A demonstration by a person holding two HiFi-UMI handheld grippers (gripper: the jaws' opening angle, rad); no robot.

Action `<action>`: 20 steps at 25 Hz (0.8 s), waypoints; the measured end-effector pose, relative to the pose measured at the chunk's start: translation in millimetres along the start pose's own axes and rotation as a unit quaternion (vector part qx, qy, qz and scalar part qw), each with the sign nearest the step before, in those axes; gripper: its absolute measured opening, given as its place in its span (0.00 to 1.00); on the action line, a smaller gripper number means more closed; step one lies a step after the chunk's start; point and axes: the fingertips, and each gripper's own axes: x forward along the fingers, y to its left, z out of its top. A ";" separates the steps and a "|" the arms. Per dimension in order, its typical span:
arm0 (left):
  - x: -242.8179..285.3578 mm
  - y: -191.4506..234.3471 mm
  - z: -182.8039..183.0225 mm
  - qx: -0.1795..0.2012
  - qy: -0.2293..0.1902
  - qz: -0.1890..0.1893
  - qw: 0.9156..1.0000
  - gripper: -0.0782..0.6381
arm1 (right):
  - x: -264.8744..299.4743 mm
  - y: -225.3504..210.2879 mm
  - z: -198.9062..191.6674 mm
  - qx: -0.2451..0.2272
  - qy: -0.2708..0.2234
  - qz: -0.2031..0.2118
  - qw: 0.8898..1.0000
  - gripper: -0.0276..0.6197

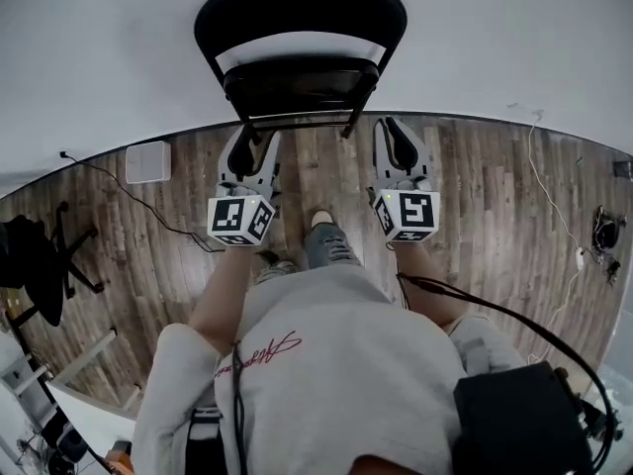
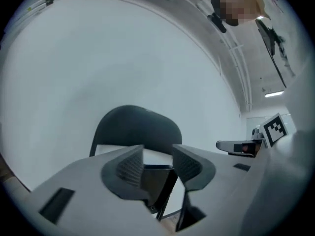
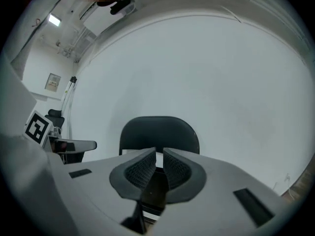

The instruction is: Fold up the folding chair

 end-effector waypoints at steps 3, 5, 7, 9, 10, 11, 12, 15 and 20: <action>-36.9 -22.2 35.4 0.016 -0.027 -0.037 0.999 0.16 | -39.7 30.3 27.0 -0.011 -0.026 0.005 1.000 0.11; -63.5 -33.9 52.9 0.008 -0.041 -0.062 0.997 0.13 | -66.6 50.2 41.2 -0.007 -0.044 0.002 0.999 0.10; -90.4 -43.9 62.9 0.009 -0.037 -0.083 0.996 0.13 | -93.8 72.0 50.5 -0.009 -0.055 -0.006 0.998 0.09; -116.0 -56.9 65.9 0.027 -0.025 -0.107 0.994 0.13 | -119.7 93.7 55.6 -0.016 -0.058 -0.013 0.998 0.09; -128.4 -64.8 65.6 0.035 -0.019 -0.122 0.992 0.13 | -132.2 104.0 57.0 -0.016 -0.059 -0.015 0.998 0.09; -140.6 -73.1 64.2 0.043 -0.012 -0.139 0.989 0.13 | -144.4 114.2 57.6 -0.013 -0.060 -0.017 0.998 0.09; -152.5 -81.6 62.9 0.051 -0.007 -0.156 0.986 0.13 | -156.0 124.1 57.3 -0.009 -0.061 -0.019 0.998 0.09; -185.5 -106.3 64.9 0.071 0.000 -0.192 0.979 0.13 | -186.3 150.1 55.4 0.003 -0.061 -0.028 0.998 0.09; -223.1 -141.6 65.8 0.070 0.004 -0.210 0.975 0.13 | -233.2 175.0 56.0 0.017 -0.061 -0.021 0.998 0.09</action>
